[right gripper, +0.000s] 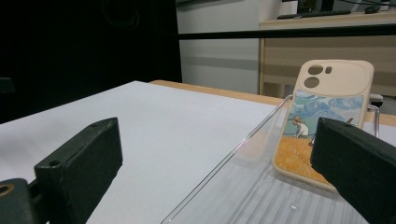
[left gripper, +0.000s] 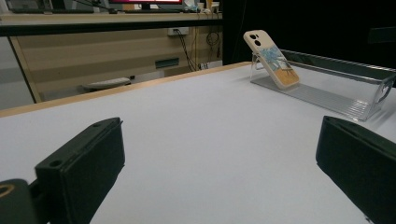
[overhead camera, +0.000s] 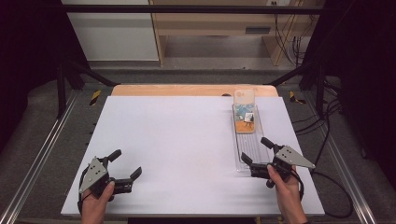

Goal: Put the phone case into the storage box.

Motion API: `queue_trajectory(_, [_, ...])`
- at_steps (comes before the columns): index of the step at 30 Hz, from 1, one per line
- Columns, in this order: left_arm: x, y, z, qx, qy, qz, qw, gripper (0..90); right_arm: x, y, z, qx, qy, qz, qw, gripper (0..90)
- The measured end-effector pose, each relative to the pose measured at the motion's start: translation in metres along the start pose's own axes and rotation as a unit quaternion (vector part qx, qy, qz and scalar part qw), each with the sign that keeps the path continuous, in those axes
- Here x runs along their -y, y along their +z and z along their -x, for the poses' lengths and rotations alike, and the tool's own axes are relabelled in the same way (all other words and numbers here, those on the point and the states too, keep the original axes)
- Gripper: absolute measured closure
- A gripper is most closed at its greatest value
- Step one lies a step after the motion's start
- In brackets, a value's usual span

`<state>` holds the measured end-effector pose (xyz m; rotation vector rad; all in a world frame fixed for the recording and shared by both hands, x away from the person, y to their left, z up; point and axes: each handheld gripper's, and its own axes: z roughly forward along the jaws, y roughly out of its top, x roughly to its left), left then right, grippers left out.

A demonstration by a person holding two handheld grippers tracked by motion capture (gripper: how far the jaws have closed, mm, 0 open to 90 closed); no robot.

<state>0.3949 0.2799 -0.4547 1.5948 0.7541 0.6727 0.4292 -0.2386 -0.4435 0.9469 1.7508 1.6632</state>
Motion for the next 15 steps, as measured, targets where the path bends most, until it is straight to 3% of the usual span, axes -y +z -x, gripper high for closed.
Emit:
queue_trajectory(3, [0.0001,0.0005,0.0003,0.001,0.0,0.0,1.0,1.1,0.0011,0.0026,-0.0005,0.002,0.006,-0.006,1.0,2.9])
queue_trajectory(15, [-0.0005,0.0048,0.0045,0.009,0.003,-0.001,1.0,1.1,0.003,0.0003,-0.0049,0.012,-0.015,-0.008,0.9998,3.0])
